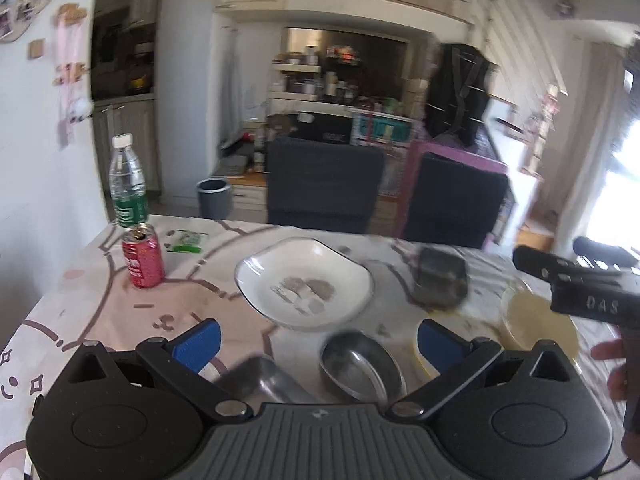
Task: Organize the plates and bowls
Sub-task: 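Grasp the white ginkgo plate rim with the right gripper while the left gripper grasps its rim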
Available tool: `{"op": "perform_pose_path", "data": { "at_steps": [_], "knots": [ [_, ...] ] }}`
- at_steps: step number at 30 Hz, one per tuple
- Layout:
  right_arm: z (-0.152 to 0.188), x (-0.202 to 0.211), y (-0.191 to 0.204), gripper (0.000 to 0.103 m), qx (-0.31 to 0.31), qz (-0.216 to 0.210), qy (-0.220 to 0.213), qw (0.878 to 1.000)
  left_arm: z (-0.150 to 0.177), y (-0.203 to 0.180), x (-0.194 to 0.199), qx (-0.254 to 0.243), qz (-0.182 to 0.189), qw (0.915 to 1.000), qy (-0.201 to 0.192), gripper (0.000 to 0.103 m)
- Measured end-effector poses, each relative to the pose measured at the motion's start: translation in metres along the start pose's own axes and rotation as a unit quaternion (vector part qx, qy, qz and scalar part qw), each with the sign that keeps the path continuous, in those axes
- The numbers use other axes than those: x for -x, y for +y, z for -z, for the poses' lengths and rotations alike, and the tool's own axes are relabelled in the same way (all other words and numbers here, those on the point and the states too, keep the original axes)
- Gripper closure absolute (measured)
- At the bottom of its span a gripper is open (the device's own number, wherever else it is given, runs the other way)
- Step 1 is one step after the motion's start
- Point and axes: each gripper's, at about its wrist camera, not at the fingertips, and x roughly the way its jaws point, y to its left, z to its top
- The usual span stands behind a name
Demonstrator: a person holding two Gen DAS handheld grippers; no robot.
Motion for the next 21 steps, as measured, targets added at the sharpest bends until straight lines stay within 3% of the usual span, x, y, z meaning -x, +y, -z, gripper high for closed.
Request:
{"op": "perform_pose_path", "data": {
  "at_steps": [6, 11, 18, 19, 21],
  "knots": [
    [-0.031, -0.069, -0.006, 0.000, 0.013, -0.034, 0.018, 0.999, -0.035, 0.014, -0.048, 0.034, -0.028, 0.9990, -0.002, 0.000],
    [-0.049, -0.128, 0.001, 0.000, 0.017, -0.024, 0.038, 0.999, -0.054, 0.035, -0.090, 0.072, -0.043, 0.9965, 0.005, 0.000],
    [-0.048, -0.223, 0.005, 0.001, -0.016, -0.038, 0.128, 0.991, -0.054, 0.070, -0.136, 0.113, -0.013, 0.9928, 0.037, 0.000],
    [-0.042, -0.235, 0.003, 0.004, -0.034, -0.045, 0.148, 0.987, -0.052, 0.075, -0.140, 0.115, -0.012, 0.9924, 0.043, 0.000],
    [-0.031, -0.256, 0.003, 0.025, -0.066, -0.052, 0.186, 0.979, -0.045, 0.084, -0.146, 0.115, -0.013, 0.9919, 0.053, 0.000]
  ]
}}
